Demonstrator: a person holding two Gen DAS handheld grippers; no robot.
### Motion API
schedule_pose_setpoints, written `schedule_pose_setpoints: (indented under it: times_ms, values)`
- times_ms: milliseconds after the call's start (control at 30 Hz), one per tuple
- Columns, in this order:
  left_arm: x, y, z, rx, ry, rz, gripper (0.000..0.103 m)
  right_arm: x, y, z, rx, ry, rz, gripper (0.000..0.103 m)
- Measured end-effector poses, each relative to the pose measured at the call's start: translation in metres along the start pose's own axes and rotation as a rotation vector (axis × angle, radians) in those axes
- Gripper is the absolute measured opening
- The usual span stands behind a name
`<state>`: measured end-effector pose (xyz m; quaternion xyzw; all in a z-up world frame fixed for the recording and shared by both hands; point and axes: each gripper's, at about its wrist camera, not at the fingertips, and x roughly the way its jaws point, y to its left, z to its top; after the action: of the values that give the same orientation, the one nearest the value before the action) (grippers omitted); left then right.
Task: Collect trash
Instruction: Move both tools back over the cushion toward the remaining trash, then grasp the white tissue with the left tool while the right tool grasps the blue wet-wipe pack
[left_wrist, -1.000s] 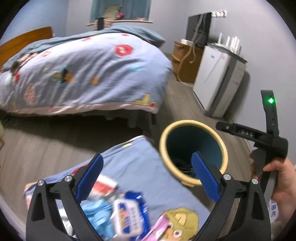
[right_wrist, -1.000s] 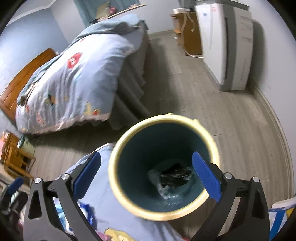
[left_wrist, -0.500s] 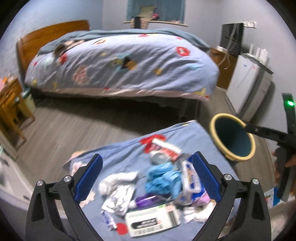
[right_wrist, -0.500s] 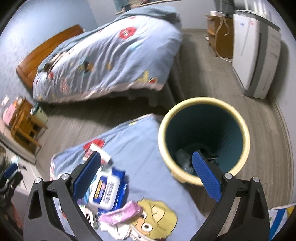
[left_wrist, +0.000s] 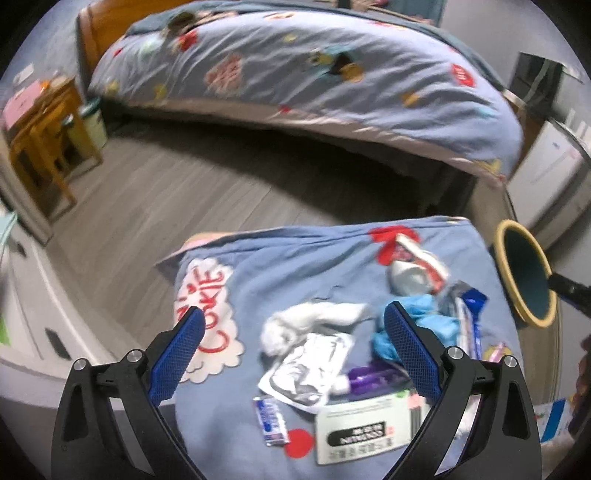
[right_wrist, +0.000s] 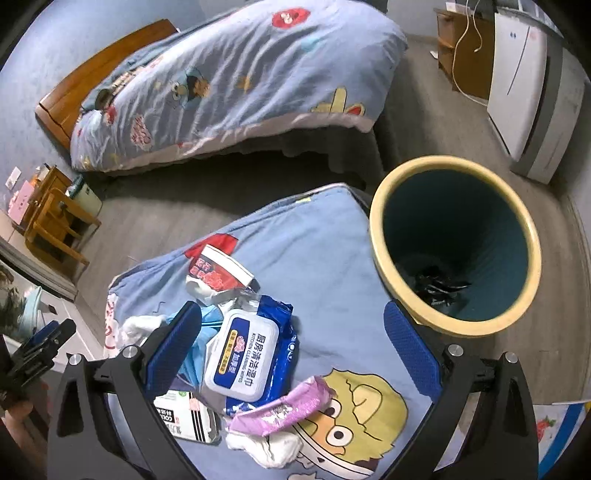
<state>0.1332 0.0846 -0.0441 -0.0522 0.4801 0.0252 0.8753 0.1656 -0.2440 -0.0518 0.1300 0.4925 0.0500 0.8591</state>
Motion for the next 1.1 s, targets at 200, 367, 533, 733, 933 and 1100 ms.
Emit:
schedule_pose_setpoints:
  times_ms: [200, 367, 533, 733, 933, 1100]
  values:
    - [0.027, 0.016, 0.005, -0.045, 0.043, 0.018, 0.096, 0.033, 0.0, 0.01, -0.024, 0.034, -0.015, 0.097]
    - [0.051, 0.007, 0.004, -0.011, 0.084, 0.038, 0.094, 0.055, -0.003, 0.012, -0.042, 0.075, -0.009, 0.097]
    - [0.074, -0.004, -0.002, 0.057, 0.152, 0.045, 0.082, 0.083, 0.003, 0.006, -0.112, 0.158, 0.018, 0.078]
    - [0.096, -0.007, -0.009, 0.09, 0.229, 0.065, 0.064, 0.107, 0.006, -0.006, -0.16, 0.256, 0.063, 0.045]
    - [0.111, -0.007, -0.014, 0.098, 0.277, 0.086, 0.052, 0.115, 0.005, -0.012, -0.184, 0.299, 0.101, 0.014]
    - [0.112, -0.016, -0.016, 0.137, 0.29, 0.089, 0.028, 0.099, 0.006, -0.005, -0.2, 0.264, 0.132, 0.007]
